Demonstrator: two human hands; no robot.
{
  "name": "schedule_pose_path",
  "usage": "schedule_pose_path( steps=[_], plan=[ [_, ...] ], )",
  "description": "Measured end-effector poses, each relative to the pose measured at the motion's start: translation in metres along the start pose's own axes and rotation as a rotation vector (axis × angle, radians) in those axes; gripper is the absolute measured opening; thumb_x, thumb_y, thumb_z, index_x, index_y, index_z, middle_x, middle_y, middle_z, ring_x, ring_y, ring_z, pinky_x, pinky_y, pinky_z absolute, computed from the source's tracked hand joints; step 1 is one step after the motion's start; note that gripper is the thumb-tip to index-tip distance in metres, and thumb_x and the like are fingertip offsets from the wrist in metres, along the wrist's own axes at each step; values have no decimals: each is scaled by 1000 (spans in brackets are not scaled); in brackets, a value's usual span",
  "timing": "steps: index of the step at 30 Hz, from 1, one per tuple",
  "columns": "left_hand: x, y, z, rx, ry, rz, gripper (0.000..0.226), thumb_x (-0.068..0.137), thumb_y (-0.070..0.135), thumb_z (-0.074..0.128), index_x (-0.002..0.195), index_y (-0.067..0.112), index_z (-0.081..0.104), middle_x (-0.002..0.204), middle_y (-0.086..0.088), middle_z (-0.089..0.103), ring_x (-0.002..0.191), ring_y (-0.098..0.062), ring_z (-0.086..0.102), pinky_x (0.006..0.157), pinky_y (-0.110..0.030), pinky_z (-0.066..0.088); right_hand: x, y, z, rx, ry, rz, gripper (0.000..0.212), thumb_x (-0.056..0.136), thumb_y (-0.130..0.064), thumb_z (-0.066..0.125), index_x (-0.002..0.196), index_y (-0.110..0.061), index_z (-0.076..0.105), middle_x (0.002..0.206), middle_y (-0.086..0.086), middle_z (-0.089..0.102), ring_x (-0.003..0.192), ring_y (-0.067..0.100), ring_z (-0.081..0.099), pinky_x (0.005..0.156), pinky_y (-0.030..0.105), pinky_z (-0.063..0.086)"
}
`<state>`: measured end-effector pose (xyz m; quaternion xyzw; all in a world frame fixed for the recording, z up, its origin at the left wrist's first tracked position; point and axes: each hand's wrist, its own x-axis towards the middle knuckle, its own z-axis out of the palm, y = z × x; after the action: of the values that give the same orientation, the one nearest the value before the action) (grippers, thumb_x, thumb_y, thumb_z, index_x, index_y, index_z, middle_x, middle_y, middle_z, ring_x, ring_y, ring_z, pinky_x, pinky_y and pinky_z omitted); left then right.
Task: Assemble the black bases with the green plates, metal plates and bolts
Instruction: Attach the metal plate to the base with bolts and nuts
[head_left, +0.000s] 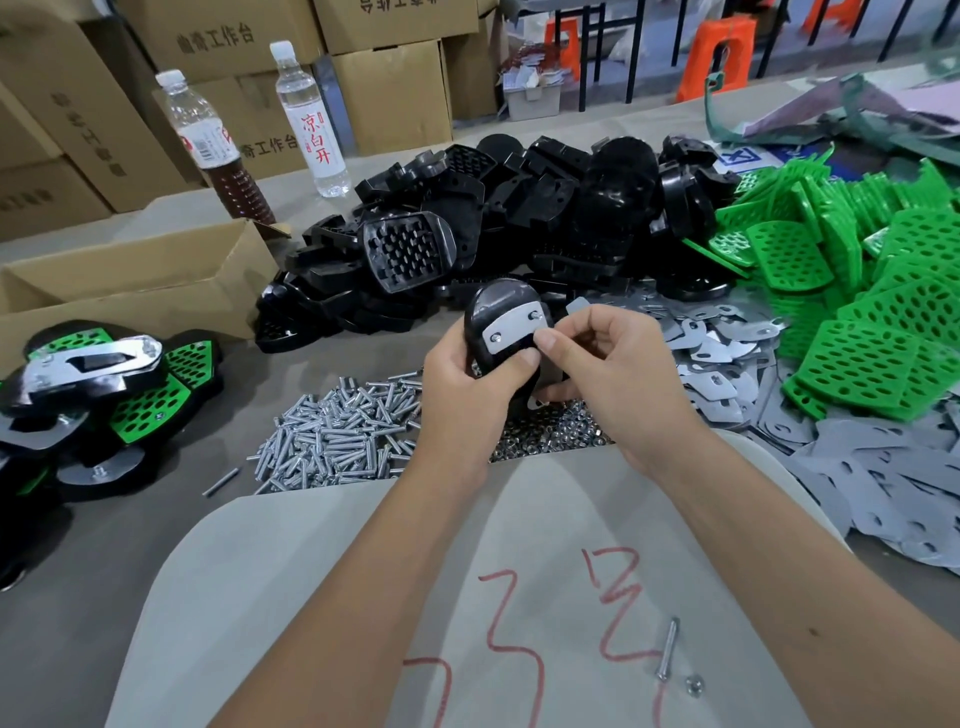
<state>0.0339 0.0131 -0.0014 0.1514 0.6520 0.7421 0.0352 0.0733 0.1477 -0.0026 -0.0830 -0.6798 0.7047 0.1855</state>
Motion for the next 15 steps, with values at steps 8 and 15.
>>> schedule_pose_path(
  steps=[8, 15],
  plan=[
    [3, 0, 1, -62, 27, -98, 25, 98, 5, 65, 120, 15, 72, 110, -5, 79, 106, -26, 74, 100, -64, 54, 8, 3, -12, -214, 111, -67, 21, 87, -36, 85, 95, -21, 72, 89, -4, 74, 78, 9, 66, 70, 28, 53],
    [4, 0, -1, -113, 44, -151, 16, 101, 6, 64, 112, 15, 71, 102, -4, 79, 87, -31, 78, 58, -41, 62, 5, 0, -13, -147, -133, -59, 7, 98, -17, 73, 101, -18, 80, 86, 4, 78, 67, 21, 65, 49, 28, 51]
  ],
)
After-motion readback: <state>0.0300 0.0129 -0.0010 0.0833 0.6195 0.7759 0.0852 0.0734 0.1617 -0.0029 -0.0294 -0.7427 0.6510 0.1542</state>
